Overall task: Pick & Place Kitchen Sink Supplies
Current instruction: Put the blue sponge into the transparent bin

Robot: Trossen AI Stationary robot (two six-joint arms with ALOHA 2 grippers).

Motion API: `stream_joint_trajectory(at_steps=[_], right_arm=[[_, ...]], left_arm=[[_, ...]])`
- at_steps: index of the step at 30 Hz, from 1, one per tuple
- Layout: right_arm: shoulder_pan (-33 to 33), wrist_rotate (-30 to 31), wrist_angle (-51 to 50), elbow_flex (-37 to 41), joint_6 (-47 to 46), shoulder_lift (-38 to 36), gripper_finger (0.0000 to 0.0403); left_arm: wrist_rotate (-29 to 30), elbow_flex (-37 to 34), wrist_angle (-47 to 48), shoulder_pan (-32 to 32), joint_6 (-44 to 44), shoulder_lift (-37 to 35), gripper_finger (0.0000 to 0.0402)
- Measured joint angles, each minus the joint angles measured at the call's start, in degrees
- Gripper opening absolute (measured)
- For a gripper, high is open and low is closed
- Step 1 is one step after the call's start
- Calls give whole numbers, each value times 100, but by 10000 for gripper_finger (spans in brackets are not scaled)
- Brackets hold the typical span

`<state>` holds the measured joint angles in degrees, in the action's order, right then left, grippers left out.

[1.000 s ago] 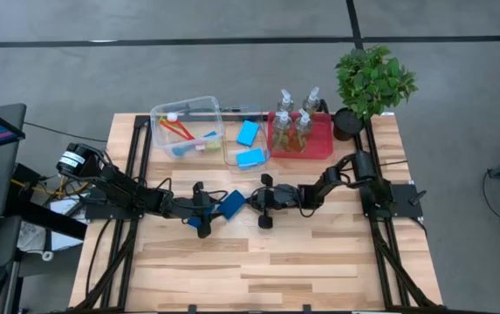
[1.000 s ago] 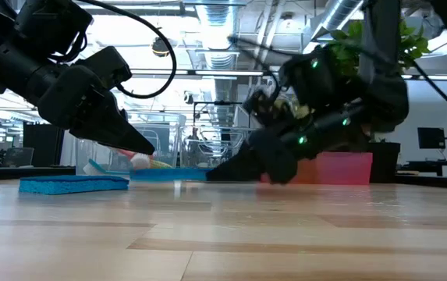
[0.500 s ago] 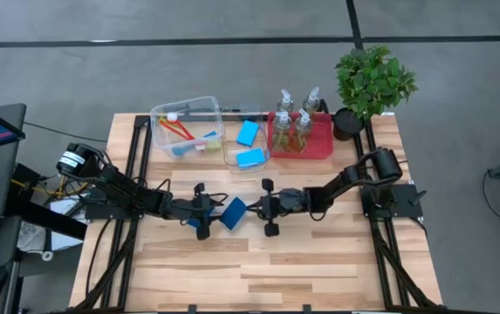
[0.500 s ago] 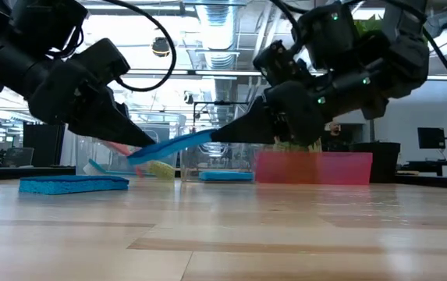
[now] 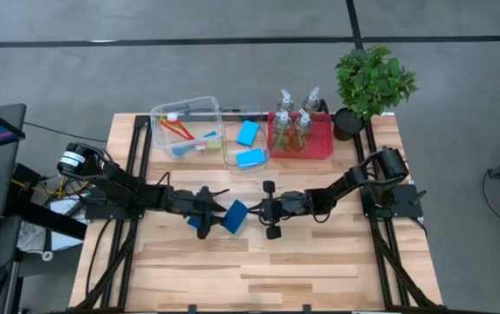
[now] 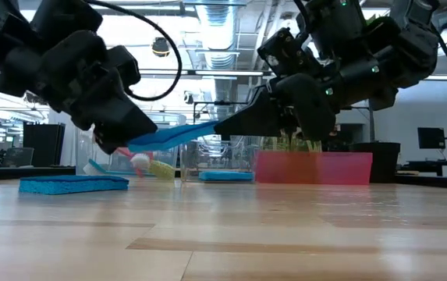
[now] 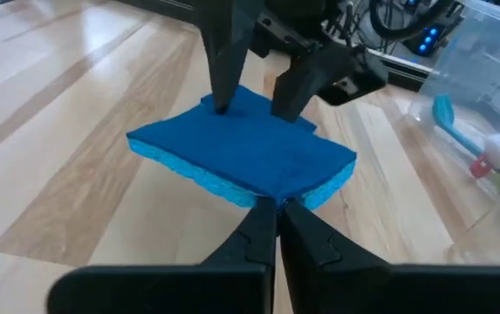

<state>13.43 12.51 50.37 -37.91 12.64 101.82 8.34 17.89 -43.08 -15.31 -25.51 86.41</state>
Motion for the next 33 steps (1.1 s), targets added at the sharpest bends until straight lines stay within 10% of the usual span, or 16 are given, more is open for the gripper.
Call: stream_joint_trajectory(at_steps=[13, 33], right_arm=[[11, 256, 53, 0, 101, 2, 1], [4, 262, 219, 0, 96, 7, 2]], left_arm=[[-630, 0, -468, 119, -803, 0, 179], [-649, 72, -653, 111, -770, 0, 23]])
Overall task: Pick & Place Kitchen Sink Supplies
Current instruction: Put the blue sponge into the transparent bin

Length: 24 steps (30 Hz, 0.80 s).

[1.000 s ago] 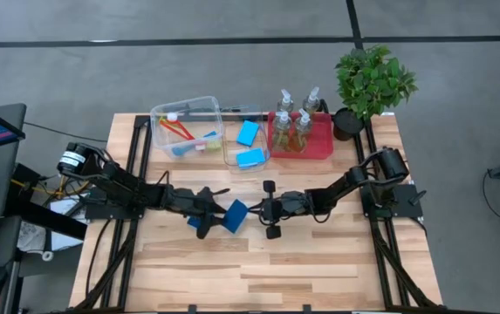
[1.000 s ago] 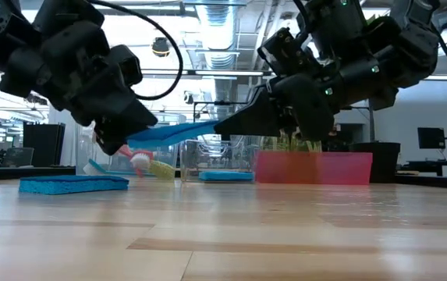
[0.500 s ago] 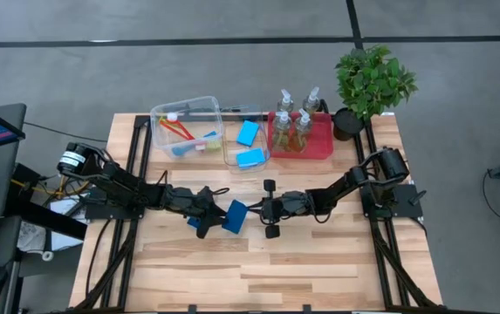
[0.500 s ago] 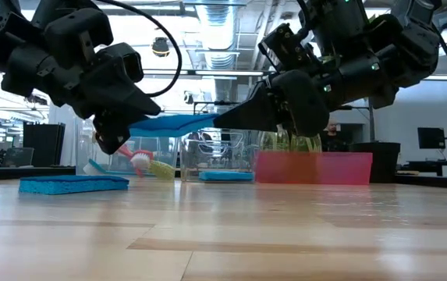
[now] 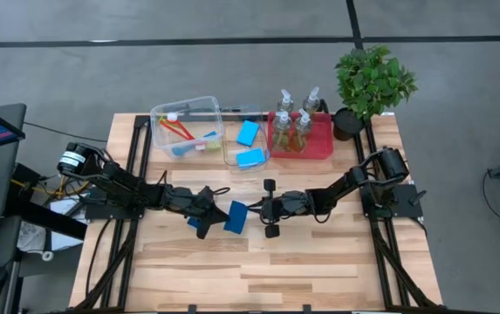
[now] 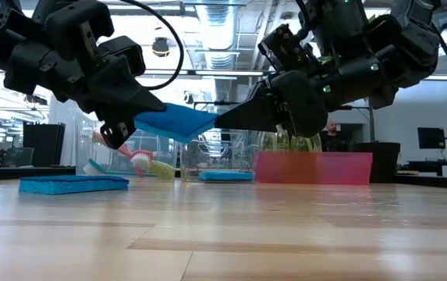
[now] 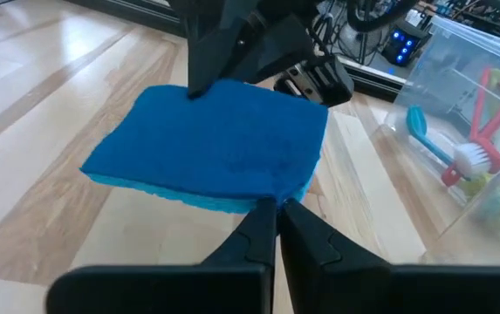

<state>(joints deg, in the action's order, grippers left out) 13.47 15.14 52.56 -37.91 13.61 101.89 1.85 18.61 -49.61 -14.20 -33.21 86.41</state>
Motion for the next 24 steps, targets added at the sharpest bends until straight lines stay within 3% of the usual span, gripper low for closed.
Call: stream_joint_trajectory(at_steps=[10, 24], right_arm=[[-4, -2, -122, 0, -13, 0, 46], [-17, -9, -792, 0, -15, 4, 165]], left_arm=[[2, 7, -8, 0, 144, 0, 11], [73, 20, -14, 7, 148, 0, 11]])
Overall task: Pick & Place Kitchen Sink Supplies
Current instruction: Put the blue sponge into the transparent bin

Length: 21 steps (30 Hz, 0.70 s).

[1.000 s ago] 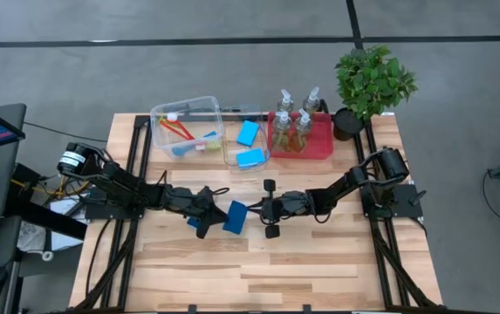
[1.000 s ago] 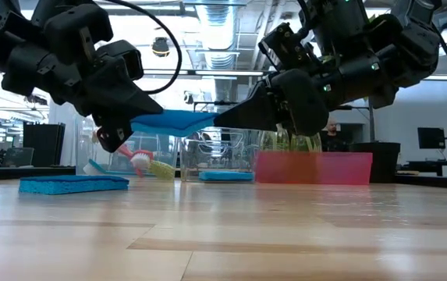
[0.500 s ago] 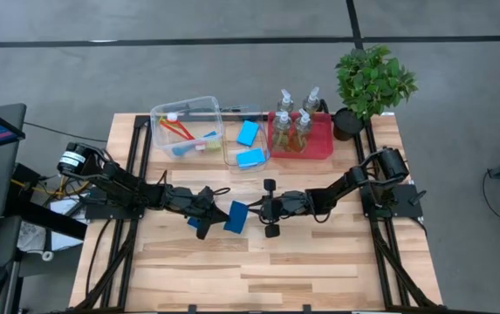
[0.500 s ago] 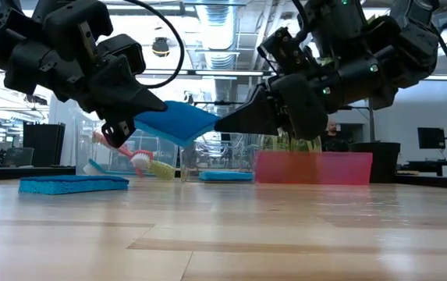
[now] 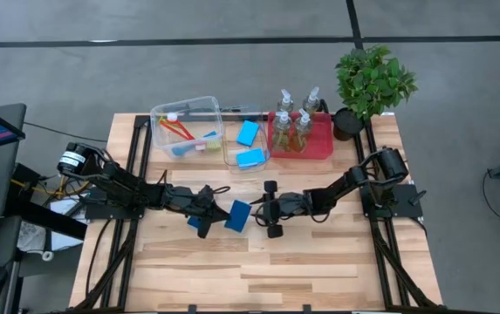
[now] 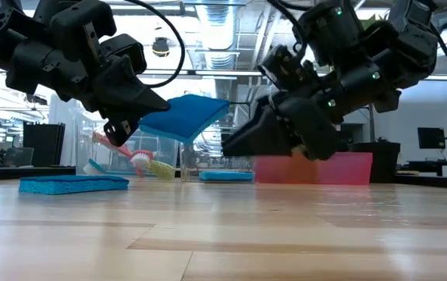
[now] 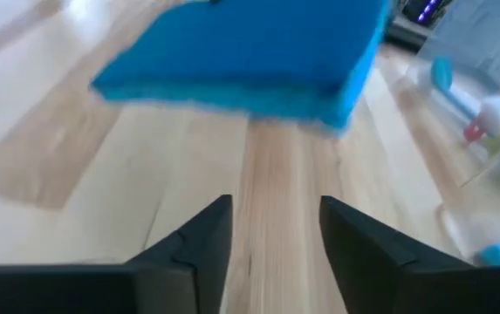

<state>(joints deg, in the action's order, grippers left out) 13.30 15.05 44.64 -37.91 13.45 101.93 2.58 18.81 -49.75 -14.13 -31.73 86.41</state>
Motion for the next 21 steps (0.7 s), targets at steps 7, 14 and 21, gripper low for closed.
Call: stream_joint_trajectory(at_steps=[7, 14, 21], right_arm=[[-141, -2, -604, -2, -327, 0, 191], [-214, -4, -752, -7, -452, 55, 190], [-208, -48, -864, -7, -452, 55, 175]], left_arm=[[323, 94, -121, 0, 226, 0, 9], [1012, 524, -117, -2, 976, -2, 8], [2201, 882, 694, -2, 1735, -152, 8]])
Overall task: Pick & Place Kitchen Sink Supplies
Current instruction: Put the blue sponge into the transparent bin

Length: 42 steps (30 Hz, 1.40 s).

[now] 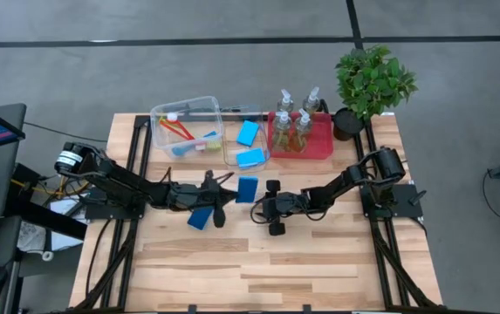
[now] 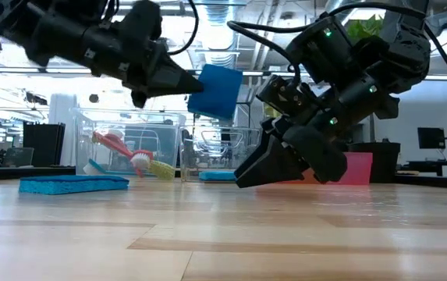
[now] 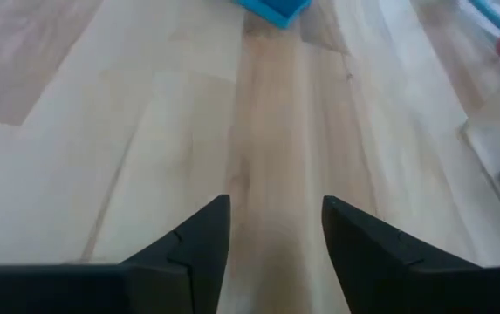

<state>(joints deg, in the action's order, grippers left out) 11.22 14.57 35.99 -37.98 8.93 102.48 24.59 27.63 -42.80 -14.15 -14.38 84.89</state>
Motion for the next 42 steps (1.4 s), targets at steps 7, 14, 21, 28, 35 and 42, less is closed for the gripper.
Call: stream_joint_trajectory(at_steps=[7, 14, 21, 28, 35, 42], right_arm=[[0, -96, -10, 2, 0, 0, 163], [0, -96, 43, 2, 0, -2, 155], [-10, -97, 23, 2, 1, -2, 150], [-15, -101, 23, 4, 1, -2, 149], [-15, -103, 21, 4, 0, -4, 145], [-15, -105, 21, 7, 0, -4, 145]], left_arm=[[1358, 584, 1549, 149, 693, -905, 8], [1398, 964, 1754, 948, 1392, -1321, 8], [1103, 1028, 1768, 1730, 1254, -997, 9], [1089, 1028, 1668, 1884, 1198, -451, 9], [1089, 1026, 1350, 1882, 1198, -119, 10], [1091, 1026, 1267, 1882, 1413, -108, 36]])
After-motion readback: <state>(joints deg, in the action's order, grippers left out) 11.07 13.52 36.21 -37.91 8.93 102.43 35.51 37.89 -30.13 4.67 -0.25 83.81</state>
